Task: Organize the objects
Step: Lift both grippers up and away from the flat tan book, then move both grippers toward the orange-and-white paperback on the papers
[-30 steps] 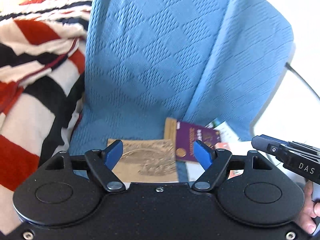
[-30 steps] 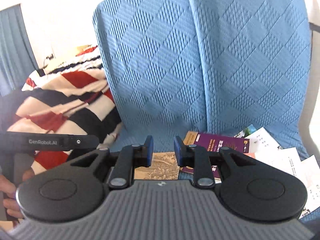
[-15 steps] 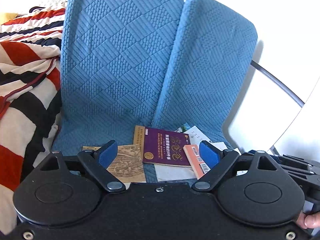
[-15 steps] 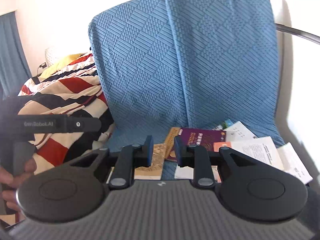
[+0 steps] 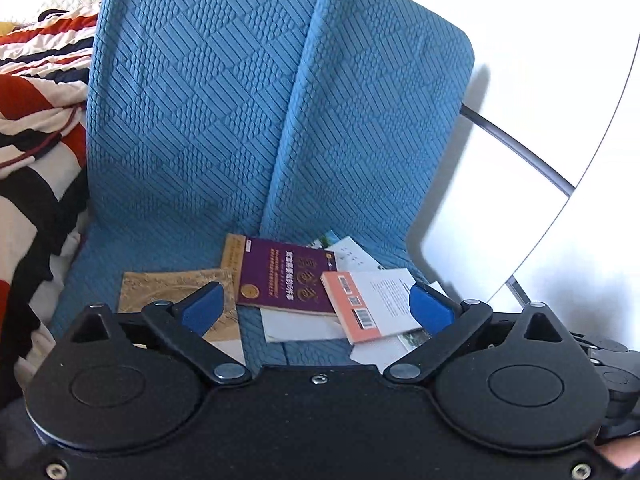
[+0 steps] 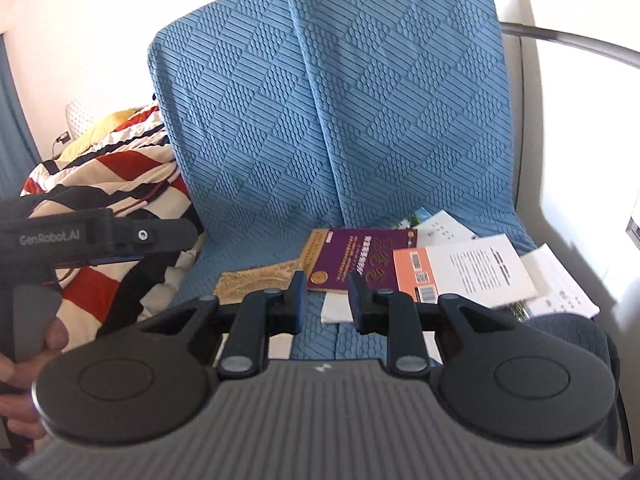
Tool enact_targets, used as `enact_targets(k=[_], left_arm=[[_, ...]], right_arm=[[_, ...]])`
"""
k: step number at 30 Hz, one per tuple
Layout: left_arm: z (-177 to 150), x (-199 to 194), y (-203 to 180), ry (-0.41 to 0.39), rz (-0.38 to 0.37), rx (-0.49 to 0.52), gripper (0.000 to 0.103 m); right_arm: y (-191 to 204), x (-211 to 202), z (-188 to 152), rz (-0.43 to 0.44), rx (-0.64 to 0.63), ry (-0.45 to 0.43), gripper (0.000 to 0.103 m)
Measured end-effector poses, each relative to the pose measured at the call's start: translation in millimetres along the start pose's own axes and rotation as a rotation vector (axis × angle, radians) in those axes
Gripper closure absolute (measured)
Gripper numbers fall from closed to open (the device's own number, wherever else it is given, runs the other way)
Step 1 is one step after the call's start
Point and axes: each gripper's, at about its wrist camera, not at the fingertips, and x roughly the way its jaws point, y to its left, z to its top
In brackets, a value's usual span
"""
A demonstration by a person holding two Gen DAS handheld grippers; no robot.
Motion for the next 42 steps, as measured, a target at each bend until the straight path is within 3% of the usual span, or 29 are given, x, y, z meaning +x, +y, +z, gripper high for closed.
enact_targets(k=[24, 28, 42], left_arm=[[-17.0, 3.1, -31.4, 0.038, -0.035, -0.011, 0.004], [-17.1, 8.3, -39.9, 0.044, -0.040, -0.005, 0.004], [-21.6, 25.2, -64.1, 0.059, -0.039, -0.003, 0.004]], right_arm=[[-30.4, -22.5, -16.4, -0.081, 0.051, 0.010, 0.076], [-38.0, -24.9, -17.3, -0.092, 0.056, 0.003, 0.068], [-72.6, -27.3, -22.3, -0.122, 0.076, 0.007, 0.067]])
